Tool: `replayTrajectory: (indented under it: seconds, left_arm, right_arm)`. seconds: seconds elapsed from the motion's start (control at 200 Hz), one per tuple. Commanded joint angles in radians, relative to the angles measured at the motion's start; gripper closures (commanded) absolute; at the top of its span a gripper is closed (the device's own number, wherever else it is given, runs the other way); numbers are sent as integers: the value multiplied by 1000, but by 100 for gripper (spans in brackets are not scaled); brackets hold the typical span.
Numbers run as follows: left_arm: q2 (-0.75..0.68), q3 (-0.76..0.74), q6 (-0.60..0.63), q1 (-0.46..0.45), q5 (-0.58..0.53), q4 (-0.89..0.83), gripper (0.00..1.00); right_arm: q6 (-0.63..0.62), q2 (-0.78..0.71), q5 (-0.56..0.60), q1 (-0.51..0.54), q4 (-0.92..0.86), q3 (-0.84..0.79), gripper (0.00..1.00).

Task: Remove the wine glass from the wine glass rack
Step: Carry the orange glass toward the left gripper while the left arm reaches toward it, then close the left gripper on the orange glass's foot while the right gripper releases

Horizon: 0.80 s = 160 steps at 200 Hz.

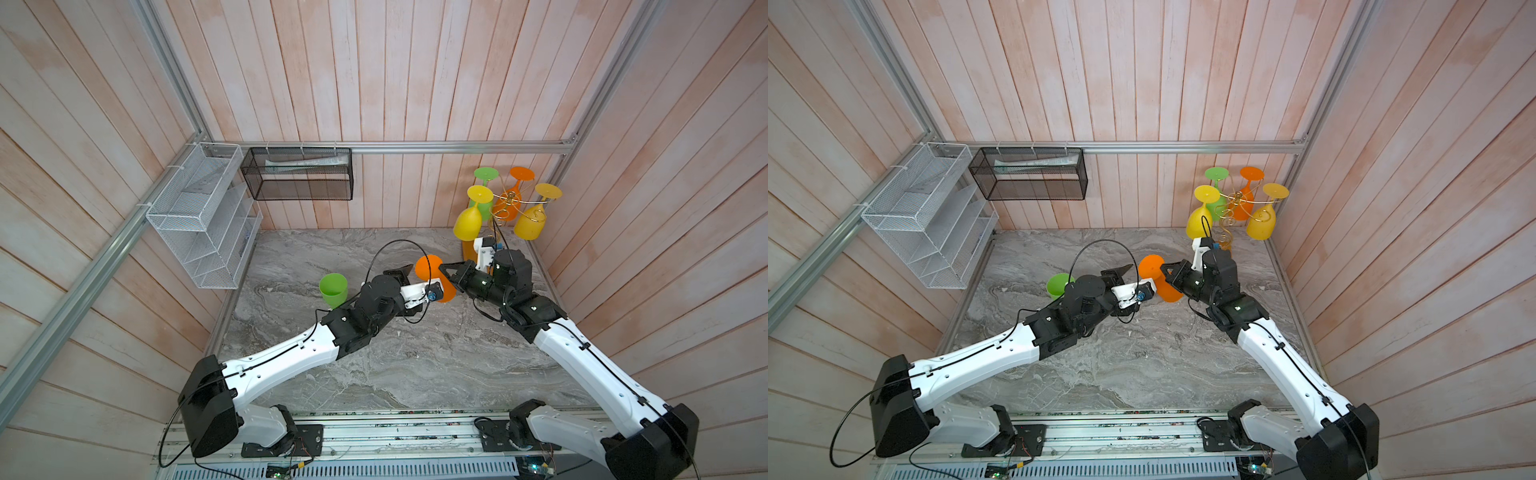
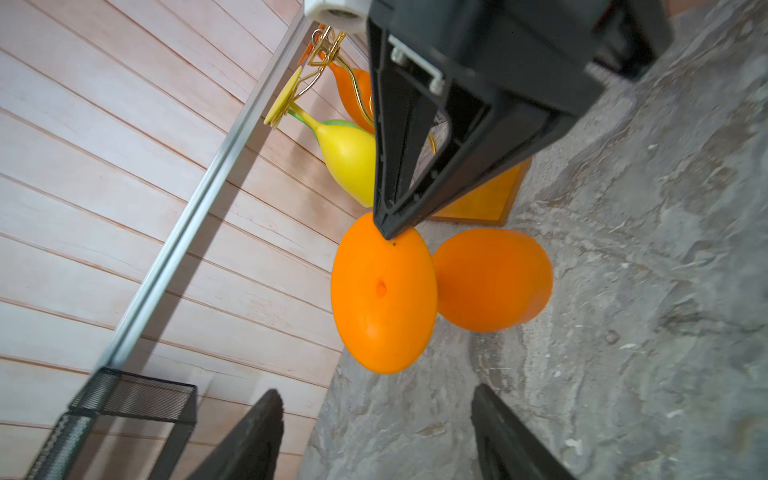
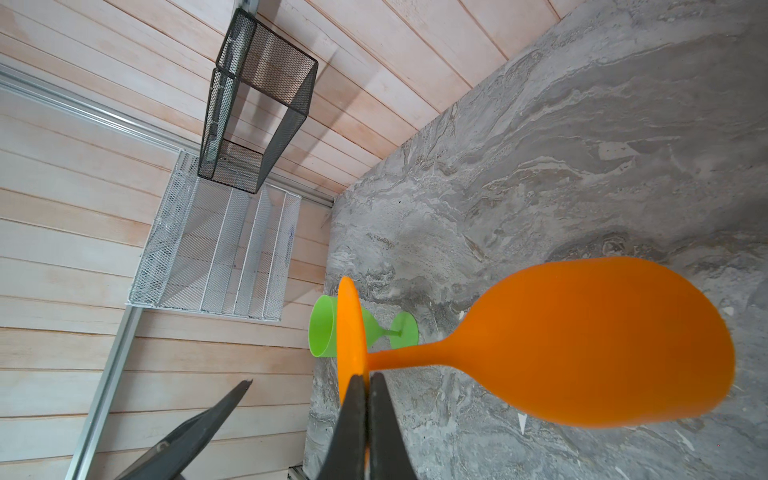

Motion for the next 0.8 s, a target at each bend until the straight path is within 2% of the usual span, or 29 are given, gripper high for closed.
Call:
replayTrajectory:
  seconds: [0.0,0.26,0.495,0.71,0.795]
  left_arm:
    - [28,-15,105,-1,-21,136,34]
    - [100,-12,186,-1,-2,225,44]
    - [179,-45,335,1,-41,378,55]
    - [248,-33,392,3,-48,477,61]
    - [267,-22,394,7,-48,495,68]
  right_arm:
    - [34,4,-57,-13,71,-13,100]
    - [72,13,-130,-58,122,-35,100]
    - [82,21,-150,-71,139,-44,100]
    - [88,32,-172,-78,151,-43,100]
    - [88,32,-174,-78,150,-45,100]
